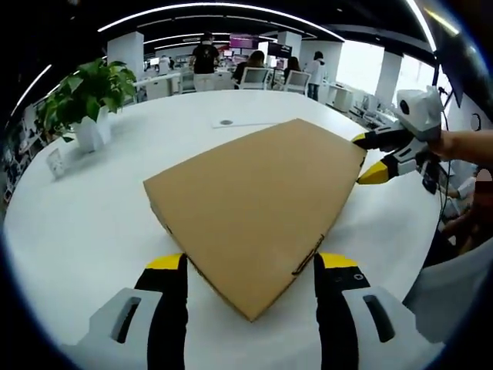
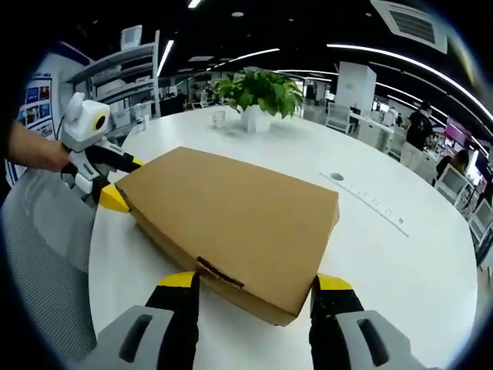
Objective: Operate the shoe box by opening the lid, removing the specified soft item, and placing it in the target area until the item is outside and the box remains undamaged.
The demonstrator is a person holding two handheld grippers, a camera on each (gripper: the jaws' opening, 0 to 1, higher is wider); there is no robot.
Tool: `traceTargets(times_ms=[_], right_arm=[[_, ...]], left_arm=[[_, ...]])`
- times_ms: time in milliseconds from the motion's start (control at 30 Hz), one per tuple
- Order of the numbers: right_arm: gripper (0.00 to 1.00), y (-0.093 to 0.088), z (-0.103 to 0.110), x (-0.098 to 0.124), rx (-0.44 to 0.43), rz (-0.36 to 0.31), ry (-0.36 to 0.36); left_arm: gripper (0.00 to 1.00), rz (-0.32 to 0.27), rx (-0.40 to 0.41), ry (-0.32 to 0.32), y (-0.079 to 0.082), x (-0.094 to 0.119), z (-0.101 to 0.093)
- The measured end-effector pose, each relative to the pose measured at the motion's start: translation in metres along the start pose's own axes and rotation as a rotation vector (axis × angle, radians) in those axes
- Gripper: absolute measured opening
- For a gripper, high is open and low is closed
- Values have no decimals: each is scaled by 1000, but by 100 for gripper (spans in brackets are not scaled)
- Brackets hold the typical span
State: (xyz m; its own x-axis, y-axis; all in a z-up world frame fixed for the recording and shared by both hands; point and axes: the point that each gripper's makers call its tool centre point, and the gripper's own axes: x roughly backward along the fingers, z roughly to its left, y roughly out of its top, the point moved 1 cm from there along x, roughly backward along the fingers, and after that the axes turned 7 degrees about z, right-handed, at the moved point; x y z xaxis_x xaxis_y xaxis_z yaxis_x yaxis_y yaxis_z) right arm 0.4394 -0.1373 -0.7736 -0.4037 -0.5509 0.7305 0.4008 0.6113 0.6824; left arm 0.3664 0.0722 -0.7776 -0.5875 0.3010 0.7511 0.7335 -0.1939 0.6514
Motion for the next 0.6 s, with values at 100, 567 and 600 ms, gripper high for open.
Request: traceTargets(times_ms=[100, 567, 600], right_arm=[[55, 0, 5, 0, -13, 1, -13], [55, 2, 21, -2, -63, -2, -53], [55, 2, 22, -2, -66, -2, -57]], left_arm=[[68, 9, -15, -13, -1, 1, 4], [68, 45, -68, -54, -2, 4, 20], [68, 46, -71, -57, -3, 4, 21]])
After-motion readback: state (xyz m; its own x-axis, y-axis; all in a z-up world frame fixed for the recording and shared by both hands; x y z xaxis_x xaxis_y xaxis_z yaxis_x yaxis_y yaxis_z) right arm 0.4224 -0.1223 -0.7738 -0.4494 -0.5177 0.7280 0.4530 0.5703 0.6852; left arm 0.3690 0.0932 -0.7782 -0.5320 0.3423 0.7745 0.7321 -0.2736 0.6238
